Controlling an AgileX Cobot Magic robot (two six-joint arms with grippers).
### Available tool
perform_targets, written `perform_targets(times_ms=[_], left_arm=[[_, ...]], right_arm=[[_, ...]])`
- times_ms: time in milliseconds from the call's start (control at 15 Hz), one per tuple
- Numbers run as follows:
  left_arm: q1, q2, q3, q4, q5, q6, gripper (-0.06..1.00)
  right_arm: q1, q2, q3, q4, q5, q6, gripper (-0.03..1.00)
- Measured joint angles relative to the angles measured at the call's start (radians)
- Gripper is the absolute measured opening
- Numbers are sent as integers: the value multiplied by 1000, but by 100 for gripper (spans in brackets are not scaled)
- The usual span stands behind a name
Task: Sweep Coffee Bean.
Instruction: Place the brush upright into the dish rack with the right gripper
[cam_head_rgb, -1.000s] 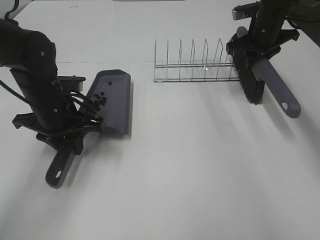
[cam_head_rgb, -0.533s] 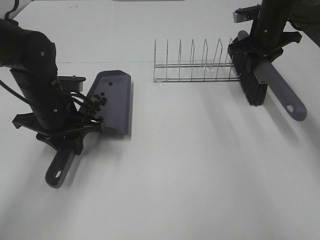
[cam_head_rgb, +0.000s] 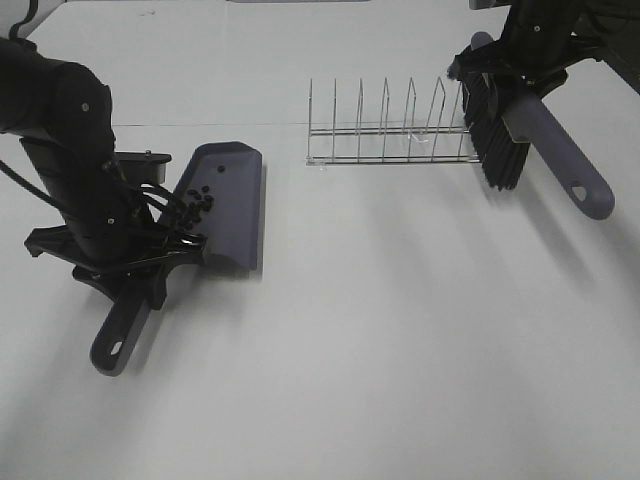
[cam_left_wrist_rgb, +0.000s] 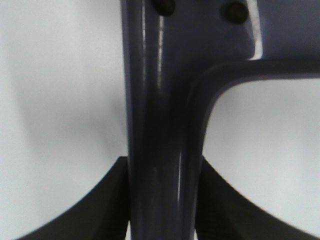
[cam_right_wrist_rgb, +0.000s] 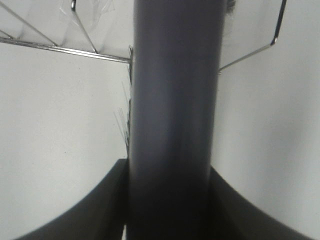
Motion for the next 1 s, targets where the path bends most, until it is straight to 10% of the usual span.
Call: perform_targets(times_ms=[1000], left_arm=[[0,0,0,0,-3,22,32]], right_arm=[[3,-196,399,-33,5,67,28]])
